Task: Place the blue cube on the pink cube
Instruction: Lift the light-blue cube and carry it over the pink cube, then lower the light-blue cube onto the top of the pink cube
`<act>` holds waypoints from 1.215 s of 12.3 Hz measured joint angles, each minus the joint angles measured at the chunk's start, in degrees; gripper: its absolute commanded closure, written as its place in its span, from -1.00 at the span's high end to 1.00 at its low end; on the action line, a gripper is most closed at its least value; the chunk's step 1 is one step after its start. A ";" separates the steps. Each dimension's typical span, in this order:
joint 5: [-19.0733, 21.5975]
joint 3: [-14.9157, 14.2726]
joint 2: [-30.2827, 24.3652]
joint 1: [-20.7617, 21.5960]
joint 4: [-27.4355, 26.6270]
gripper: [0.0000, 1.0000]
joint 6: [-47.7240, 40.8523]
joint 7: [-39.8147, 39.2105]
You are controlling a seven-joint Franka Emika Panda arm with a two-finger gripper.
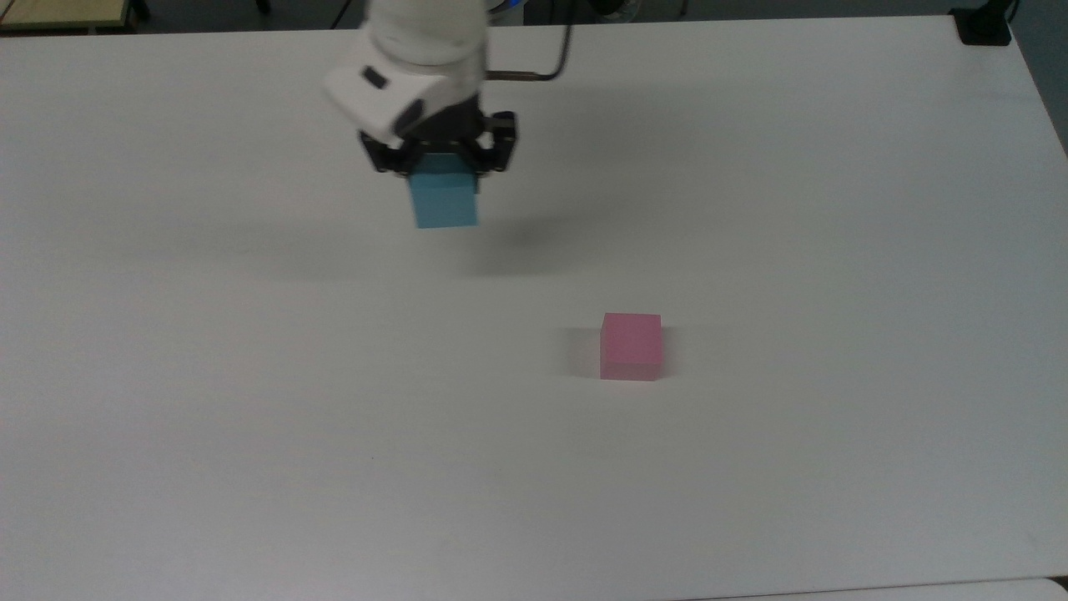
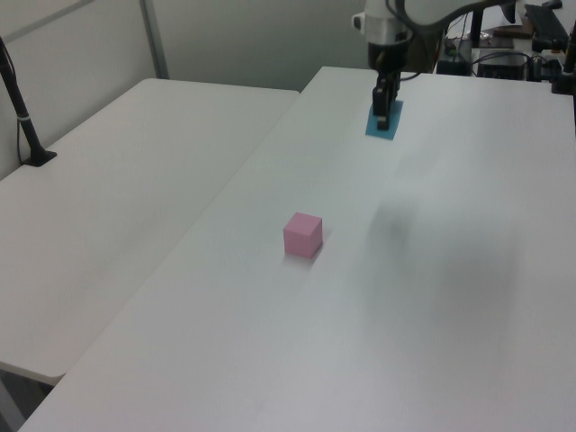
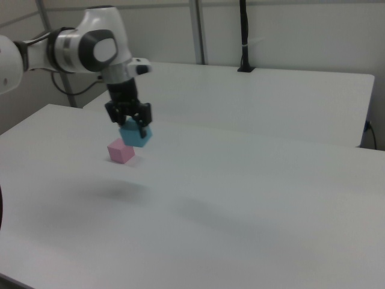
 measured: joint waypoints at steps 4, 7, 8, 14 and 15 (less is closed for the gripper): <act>0.00 0.07 6.39 8.76 6.70 -0.43 0.35 13.68; 0.00 0.06 10.14 10.84 10.13 -0.43 4.69 20.10; 0.00 0.06 11.08 11.02 10.54 -0.43 5.89 21.30; 0.69 0.08 16.54 11.02 15.40 -0.43 7.21 23.94; 0.72 0.17 17.56 11.03 15.59 -0.43 7.38 23.94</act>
